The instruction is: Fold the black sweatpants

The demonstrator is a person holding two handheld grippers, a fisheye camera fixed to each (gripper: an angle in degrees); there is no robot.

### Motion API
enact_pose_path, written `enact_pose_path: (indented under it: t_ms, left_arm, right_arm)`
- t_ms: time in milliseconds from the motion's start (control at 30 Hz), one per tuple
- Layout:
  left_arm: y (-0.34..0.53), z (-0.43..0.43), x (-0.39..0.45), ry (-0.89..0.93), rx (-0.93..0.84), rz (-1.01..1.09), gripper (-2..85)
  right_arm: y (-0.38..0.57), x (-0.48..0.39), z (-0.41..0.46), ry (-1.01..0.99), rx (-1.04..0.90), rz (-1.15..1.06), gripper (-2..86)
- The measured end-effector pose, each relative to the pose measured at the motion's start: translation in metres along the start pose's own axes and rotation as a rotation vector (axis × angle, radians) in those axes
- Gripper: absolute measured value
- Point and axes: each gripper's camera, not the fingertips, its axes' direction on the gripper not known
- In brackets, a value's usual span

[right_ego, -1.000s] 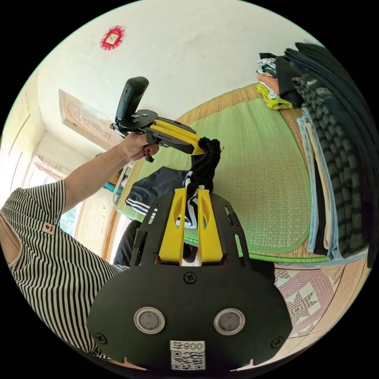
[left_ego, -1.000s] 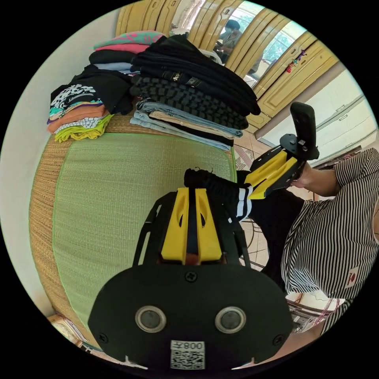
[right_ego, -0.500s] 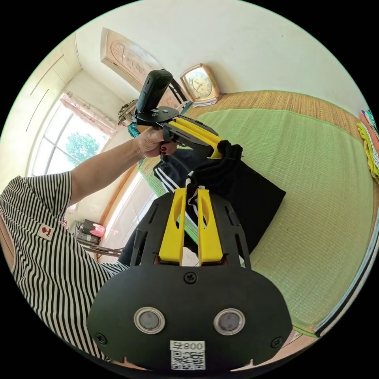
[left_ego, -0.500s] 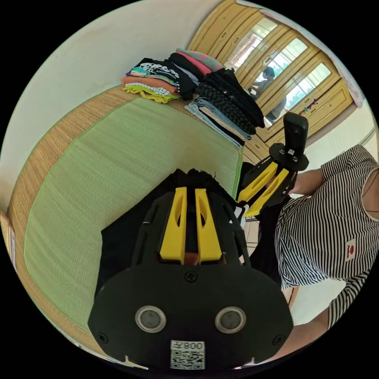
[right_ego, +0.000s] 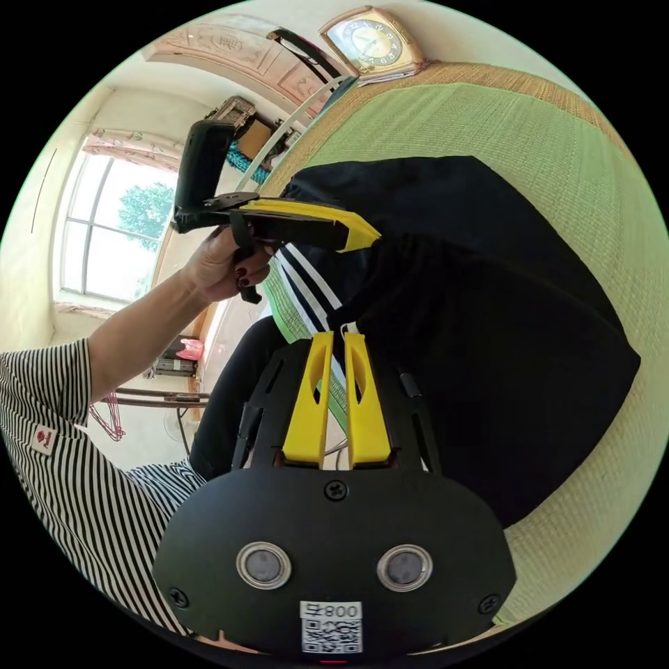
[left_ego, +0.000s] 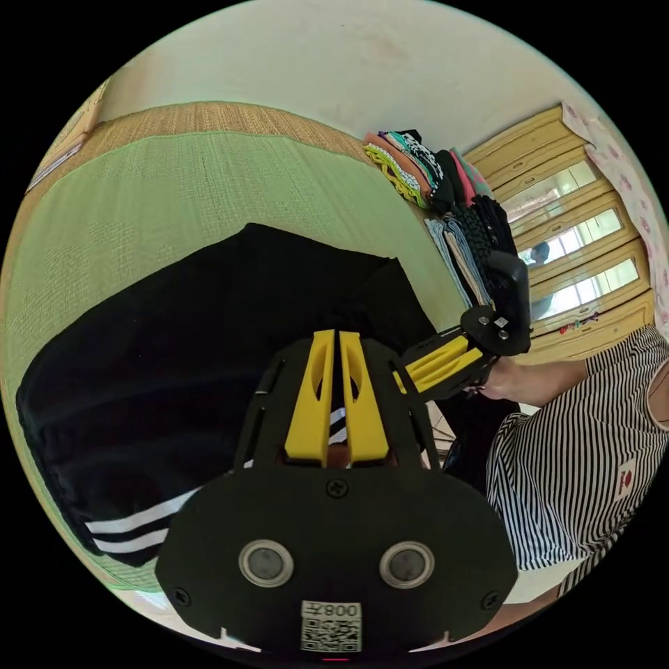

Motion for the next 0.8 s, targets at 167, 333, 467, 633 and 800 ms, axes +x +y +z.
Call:
enact_pose_path:
  t_ms: [167,333,467,633,800]
  left_arm:
    - [0.044,-0.034,0.015,-0.019,0.201,-0.067,0.6]
    - [0.069,-0.031,0.024,0.049,0.184,-0.079,0.2]
    - [0.078,0.001,0.027,-0.092,-0.080,-0.128,0.1]
    - [0.088,0.002,0.028,-0.097,-0.087,-0.152,0.1]
    - [0.096,0.003,0.034,-0.103,-0.089,-0.135,0.1]
  right_arm:
    - [-0.017,-0.002,-0.005,-0.012,0.007,-0.025,2.6]
    - [-0.033,0.018,-0.032,0.013,0.096,0.018,1.3]
    - [-0.071,0.043,-0.036,0.018,0.118,0.061,0.4]
    - [-0.117,0.052,-0.005,0.086,-0.032,0.036,0.1]
    - [-0.131,0.054,-0.008,0.089,-0.056,0.009,0.1]
